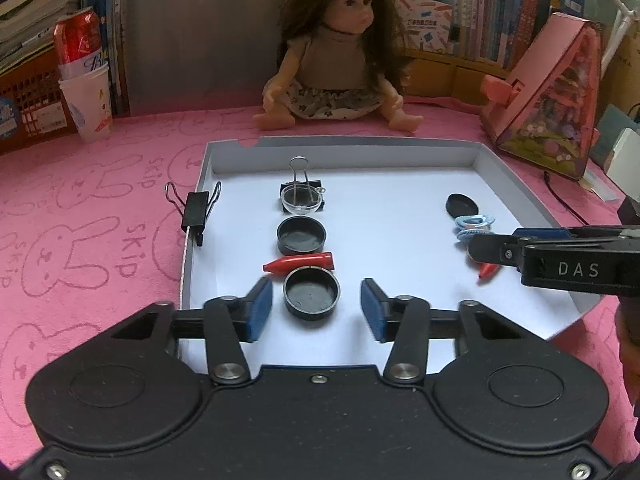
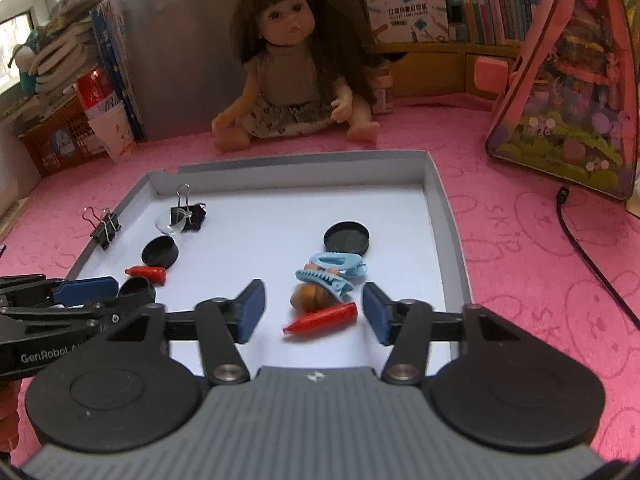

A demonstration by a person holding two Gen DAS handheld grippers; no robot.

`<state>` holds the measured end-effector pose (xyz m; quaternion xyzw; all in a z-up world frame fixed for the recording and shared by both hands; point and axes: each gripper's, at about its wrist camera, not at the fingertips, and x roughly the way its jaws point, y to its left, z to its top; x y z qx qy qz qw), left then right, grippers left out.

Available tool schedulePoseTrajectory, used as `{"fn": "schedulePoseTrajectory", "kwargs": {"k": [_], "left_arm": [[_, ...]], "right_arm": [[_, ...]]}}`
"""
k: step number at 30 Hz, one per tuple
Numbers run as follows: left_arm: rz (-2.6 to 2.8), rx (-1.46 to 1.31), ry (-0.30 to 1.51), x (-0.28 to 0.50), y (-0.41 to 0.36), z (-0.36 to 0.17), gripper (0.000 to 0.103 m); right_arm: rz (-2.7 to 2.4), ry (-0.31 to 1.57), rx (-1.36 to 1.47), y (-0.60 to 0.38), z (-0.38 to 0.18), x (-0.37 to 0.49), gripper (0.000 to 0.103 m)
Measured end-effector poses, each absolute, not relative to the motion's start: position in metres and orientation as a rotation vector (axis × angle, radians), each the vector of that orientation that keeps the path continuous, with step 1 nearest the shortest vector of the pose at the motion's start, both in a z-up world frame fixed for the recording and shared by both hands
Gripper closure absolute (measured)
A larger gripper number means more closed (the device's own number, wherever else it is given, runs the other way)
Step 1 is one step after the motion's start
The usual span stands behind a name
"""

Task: Organize rigid objects
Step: 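Open the right gripper to drop the crayon while the left releases the cap in the tray, then withdraw both grippers from the tray toward the walnut and black disc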

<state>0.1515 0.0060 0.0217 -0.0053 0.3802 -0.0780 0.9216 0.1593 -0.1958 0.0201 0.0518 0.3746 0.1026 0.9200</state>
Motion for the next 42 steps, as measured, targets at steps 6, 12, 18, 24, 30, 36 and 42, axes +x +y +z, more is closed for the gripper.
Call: {"fn": "schedulePoseTrajectory", "kwargs": {"k": [6, 12, 18, 24, 30, 36, 42], "left_arm": [[-0.181, -0.025, 0.758, 0.138, 0.008, 0.033, 0.034], [-0.206, -0.014, 0.717, 0.112, 0.010, 0.045, 0.027], [-0.219, 0.002, 0.685, 0.080, 0.013, 0.052, 0.026], [-0.224, 0.005, 0.690, 0.059, 0.015, 0.050, 0.026], [-0.236, -0.018, 0.713, 0.045, 0.019, 0.047, 0.029], [-0.259, -0.025, 0.728, 0.031, 0.019, 0.045, 0.037], [-0.263, 0.000, 0.750, 0.026, 0.014, 0.036, 0.052]], "right_arm": [[0.205, 0.730, 0.144, -0.206, 0.027, 0.149, 0.019], [0.207, 0.667, 0.135, -0.211, 0.034, 0.129, 0.015], [0.230, 0.590, 0.074, -0.206, 0.037, 0.098, 0.010], [0.262, 0.537, -0.004, -0.195, 0.037, 0.072, 0.007], [0.285, 0.512, -0.018, -0.190, 0.036, 0.053, 0.004], [0.288, 0.510, -0.011, -0.192, 0.032, 0.041, 0.003], [0.293, 0.517, 0.016, -0.196, 0.025, 0.032, 0.003]]}}
